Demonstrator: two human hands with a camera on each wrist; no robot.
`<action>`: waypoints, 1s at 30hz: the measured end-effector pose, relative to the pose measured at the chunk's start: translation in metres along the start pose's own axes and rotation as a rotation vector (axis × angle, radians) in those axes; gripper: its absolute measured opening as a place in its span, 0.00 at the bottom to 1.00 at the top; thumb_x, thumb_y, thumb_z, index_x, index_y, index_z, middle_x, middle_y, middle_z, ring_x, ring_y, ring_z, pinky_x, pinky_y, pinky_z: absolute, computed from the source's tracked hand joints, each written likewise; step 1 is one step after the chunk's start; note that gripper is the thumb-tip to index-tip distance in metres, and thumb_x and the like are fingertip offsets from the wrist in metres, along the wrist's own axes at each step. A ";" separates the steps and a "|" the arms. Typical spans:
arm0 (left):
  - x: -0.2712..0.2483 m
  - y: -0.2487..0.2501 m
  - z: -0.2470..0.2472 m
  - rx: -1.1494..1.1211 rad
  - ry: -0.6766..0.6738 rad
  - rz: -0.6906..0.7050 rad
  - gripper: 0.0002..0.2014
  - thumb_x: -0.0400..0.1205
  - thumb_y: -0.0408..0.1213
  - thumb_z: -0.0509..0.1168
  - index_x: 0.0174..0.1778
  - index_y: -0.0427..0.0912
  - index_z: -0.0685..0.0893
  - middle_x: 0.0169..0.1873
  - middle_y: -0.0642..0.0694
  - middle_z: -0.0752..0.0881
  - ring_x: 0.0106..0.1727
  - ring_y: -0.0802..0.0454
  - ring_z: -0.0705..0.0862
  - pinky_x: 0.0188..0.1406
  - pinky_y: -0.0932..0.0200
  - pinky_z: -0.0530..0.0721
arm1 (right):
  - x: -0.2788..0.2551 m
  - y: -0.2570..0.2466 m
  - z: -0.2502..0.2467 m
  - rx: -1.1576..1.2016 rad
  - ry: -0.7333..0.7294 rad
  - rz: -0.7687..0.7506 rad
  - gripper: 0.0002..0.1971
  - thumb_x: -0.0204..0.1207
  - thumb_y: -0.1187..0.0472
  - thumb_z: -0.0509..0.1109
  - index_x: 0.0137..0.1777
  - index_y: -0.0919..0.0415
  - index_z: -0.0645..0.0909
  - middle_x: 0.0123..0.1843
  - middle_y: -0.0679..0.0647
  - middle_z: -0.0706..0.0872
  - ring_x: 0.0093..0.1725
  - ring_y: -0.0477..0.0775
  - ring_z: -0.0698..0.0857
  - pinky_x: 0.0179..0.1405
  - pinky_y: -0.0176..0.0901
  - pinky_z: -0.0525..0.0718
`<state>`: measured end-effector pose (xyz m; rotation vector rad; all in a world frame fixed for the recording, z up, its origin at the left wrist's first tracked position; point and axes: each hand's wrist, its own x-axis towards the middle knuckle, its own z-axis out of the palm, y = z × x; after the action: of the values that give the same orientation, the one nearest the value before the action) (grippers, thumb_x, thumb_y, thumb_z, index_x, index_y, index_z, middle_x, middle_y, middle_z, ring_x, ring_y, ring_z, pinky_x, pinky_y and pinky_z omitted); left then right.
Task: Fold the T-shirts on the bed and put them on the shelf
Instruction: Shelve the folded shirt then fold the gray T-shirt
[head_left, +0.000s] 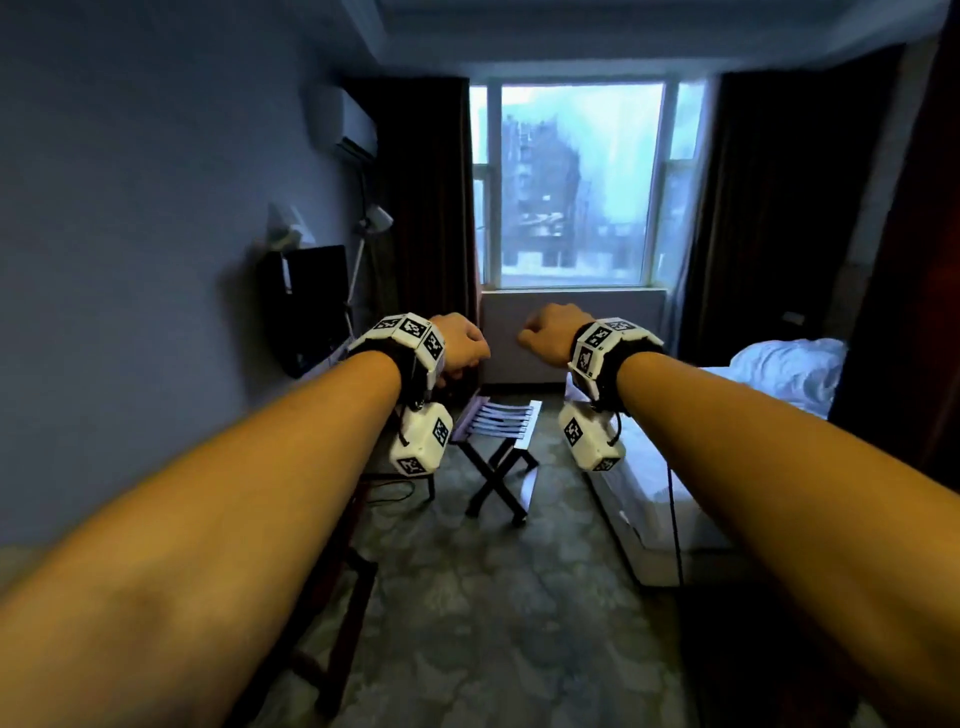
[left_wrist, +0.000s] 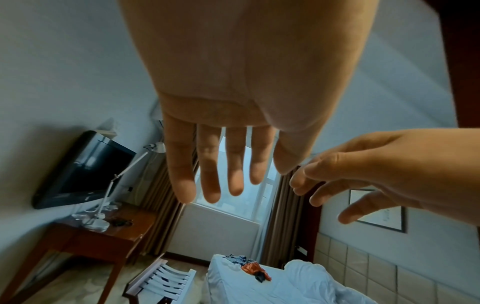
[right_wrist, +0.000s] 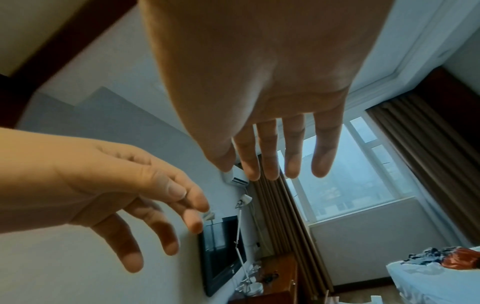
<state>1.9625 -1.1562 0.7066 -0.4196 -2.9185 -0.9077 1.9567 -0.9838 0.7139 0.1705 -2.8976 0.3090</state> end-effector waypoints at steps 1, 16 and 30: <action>0.027 0.000 0.009 0.001 -0.011 0.009 0.11 0.81 0.38 0.64 0.53 0.36 0.87 0.38 0.41 0.84 0.34 0.46 0.82 0.29 0.55 0.84 | 0.022 0.017 0.009 -0.001 0.005 0.021 0.19 0.81 0.47 0.61 0.56 0.59 0.87 0.52 0.61 0.86 0.53 0.64 0.85 0.45 0.44 0.80; 0.447 -0.010 0.108 -0.027 -0.190 0.020 0.09 0.83 0.40 0.62 0.47 0.41 0.86 0.49 0.37 0.87 0.45 0.41 0.86 0.45 0.46 0.88 | 0.366 0.236 0.100 -0.124 -0.155 0.139 0.21 0.85 0.48 0.56 0.58 0.62 0.85 0.63 0.62 0.85 0.58 0.63 0.82 0.57 0.46 0.78; 0.866 -0.066 0.214 -0.047 -0.354 0.069 0.07 0.83 0.36 0.64 0.44 0.40 0.86 0.39 0.39 0.85 0.30 0.44 0.82 0.31 0.59 0.82 | 0.702 0.419 0.205 -0.200 -0.231 0.307 0.21 0.83 0.48 0.57 0.61 0.60 0.85 0.67 0.62 0.83 0.65 0.65 0.81 0.59 0.45 0.77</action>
<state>1.1177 -0.8789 0.6094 -0.7514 -3.1733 -0.9838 1.1761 -0.6860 0.5989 -0.2930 -3.1572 0.0473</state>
